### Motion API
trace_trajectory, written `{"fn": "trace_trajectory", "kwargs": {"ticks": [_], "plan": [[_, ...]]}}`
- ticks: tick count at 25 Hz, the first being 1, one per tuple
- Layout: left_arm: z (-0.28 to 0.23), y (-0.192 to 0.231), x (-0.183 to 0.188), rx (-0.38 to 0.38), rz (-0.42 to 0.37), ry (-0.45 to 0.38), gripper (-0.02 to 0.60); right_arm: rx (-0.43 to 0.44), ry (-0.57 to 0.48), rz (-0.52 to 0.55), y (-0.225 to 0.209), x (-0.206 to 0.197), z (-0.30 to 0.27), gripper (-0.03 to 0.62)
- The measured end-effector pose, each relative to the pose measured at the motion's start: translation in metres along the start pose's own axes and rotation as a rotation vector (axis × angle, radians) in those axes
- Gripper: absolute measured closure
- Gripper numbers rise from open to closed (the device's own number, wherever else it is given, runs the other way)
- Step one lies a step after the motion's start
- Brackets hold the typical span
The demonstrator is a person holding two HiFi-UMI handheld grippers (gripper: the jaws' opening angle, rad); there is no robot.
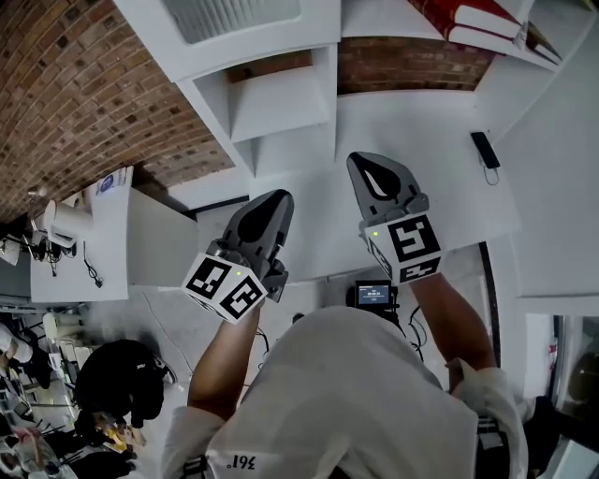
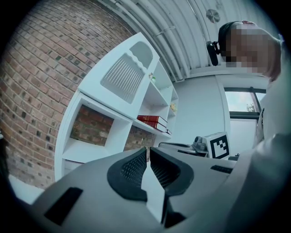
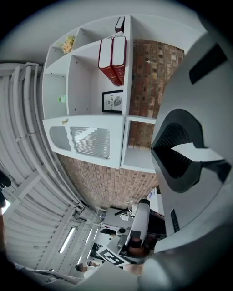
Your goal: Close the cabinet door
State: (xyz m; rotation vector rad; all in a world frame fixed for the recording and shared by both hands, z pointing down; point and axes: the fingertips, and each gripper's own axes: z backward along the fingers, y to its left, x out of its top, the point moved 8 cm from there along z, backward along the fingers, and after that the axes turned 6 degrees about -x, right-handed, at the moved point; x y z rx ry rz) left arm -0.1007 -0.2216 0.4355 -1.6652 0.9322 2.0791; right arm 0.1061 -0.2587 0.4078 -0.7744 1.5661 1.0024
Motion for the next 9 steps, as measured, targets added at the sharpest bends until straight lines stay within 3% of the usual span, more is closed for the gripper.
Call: {"fn": "trace_trajectory", "kwargs": {"ticks": [9], "plan": [[-0.003, -0.003, -0.018, 0.005, 0.000, 0.013, 0.551, -0.012, -0.011, 0.006, -0.004, -0.017, 0.005, 0.568]]}}
